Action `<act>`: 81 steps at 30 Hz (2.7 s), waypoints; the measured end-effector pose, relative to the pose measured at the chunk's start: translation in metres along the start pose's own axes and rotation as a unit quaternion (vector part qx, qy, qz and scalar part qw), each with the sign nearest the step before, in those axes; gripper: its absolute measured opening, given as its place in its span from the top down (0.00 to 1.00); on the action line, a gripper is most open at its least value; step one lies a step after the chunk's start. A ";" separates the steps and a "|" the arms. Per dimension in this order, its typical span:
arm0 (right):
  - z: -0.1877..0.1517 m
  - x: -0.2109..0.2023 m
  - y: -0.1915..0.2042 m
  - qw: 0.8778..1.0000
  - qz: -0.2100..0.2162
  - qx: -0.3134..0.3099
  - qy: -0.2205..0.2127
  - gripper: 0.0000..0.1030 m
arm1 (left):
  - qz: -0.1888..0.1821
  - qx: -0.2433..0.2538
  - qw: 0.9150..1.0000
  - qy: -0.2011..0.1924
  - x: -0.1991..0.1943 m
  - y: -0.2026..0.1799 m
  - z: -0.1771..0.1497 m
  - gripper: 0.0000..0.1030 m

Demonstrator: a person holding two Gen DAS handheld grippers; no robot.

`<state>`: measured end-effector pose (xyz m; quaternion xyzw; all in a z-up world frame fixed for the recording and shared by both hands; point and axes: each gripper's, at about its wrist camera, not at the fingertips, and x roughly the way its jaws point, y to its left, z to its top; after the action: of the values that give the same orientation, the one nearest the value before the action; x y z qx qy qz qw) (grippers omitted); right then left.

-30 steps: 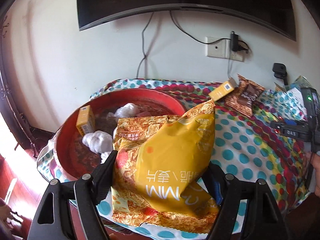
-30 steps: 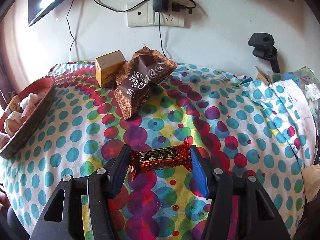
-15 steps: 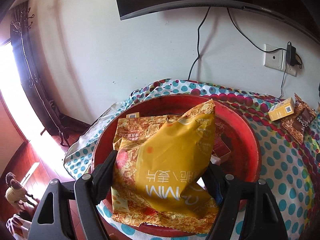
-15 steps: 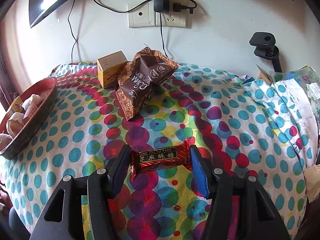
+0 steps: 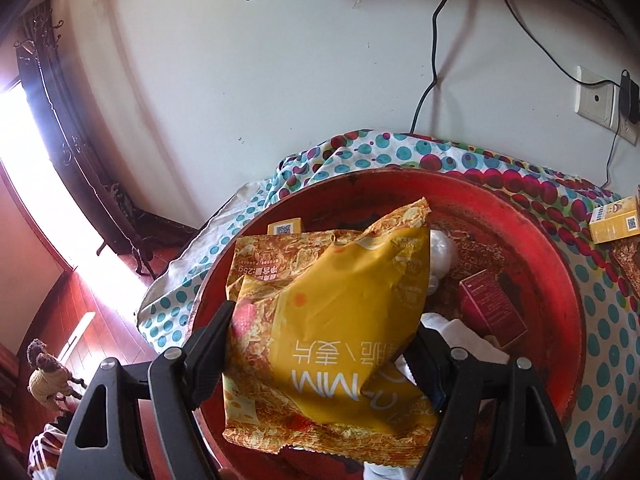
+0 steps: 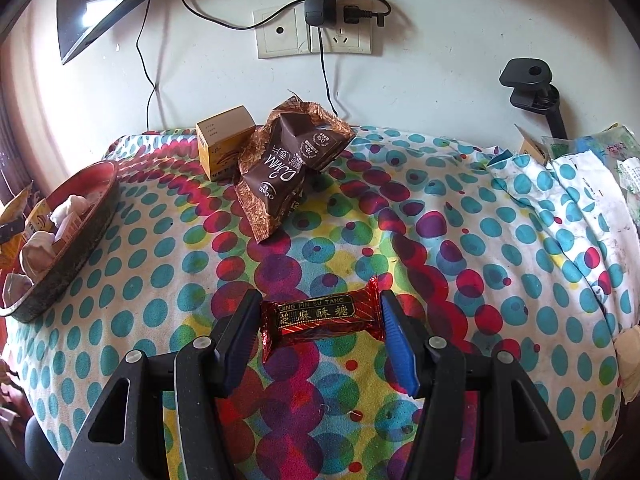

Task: Organize objects
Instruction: 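Carry the chip bag into the red tray and release it while right tool grasps the red candy bar, then carry the red candy bar into the red tray and open the right tool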

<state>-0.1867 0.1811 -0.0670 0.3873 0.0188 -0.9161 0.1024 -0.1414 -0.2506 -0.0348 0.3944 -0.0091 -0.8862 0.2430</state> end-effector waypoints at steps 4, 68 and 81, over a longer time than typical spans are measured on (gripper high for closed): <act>-0.001 -0.002 0.000 1.000 -0.001 0.000 -0.004 0.45 | -0.008 -0.012 0.999 0.030 0.018 0.010 0.004 0.23; 0.043 -0.027 0.113 0.994 0.040 -0.093 -0.049 0.45 | -0.087 -0.064 0.990 -0.086 -0.109 0.021 -0.120 0.15; 0.062 0.021 0.291 0.976 0.127 -0.176 -0.011 0.45 | -0.062 -0.127 0.986 -0.083 -0.095 0.067 -0.118 0.15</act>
<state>-0.1863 -0.1148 -0.0257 0.3526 0.1292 -0.8822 0.2842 0.0242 -0.2473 -0.0359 0.2855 0.1083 -0.9230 0.2340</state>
